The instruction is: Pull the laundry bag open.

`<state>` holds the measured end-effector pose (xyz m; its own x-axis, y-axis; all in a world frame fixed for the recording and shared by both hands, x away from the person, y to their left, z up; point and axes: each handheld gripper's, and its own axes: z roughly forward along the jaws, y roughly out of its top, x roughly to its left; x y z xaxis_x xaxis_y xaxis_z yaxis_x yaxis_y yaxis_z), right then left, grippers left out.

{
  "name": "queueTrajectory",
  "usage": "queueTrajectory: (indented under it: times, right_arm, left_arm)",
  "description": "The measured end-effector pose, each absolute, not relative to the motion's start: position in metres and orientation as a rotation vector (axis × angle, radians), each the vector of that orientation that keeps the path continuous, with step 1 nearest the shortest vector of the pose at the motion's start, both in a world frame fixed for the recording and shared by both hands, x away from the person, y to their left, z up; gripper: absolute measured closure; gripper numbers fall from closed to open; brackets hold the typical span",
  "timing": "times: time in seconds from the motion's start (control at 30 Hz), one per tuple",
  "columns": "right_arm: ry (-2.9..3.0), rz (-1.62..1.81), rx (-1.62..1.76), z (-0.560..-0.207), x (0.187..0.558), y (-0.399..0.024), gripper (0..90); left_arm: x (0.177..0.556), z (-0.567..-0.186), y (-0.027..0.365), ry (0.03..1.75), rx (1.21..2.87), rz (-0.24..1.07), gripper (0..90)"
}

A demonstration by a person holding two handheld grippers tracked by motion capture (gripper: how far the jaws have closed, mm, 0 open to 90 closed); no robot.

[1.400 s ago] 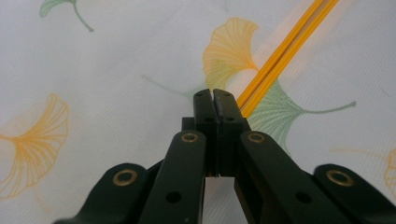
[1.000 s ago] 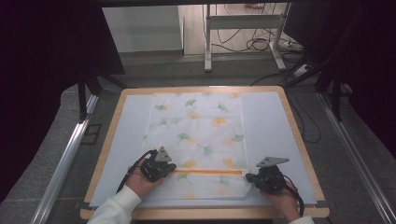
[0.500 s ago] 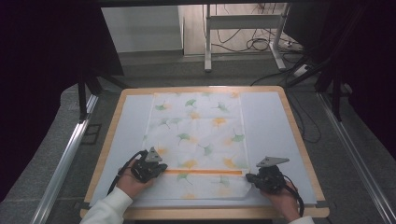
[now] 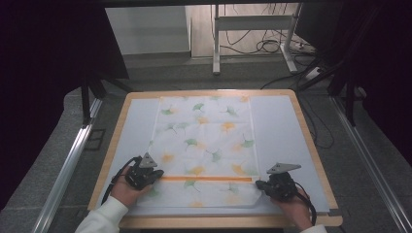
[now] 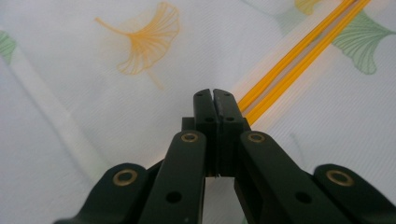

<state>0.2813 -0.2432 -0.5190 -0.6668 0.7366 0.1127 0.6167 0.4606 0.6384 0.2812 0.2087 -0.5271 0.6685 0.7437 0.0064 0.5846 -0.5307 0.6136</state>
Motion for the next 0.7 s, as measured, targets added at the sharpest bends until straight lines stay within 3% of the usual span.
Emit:
queueTrajectory:
  times: [0.7]
  right_arm:
    - [2.523,0.992,1.185,-0.519,0.281,-0.243,89.4]
  left_arm:
    - [0.277,-0.527,0.236,1.081,2.301,0.386,90.0]
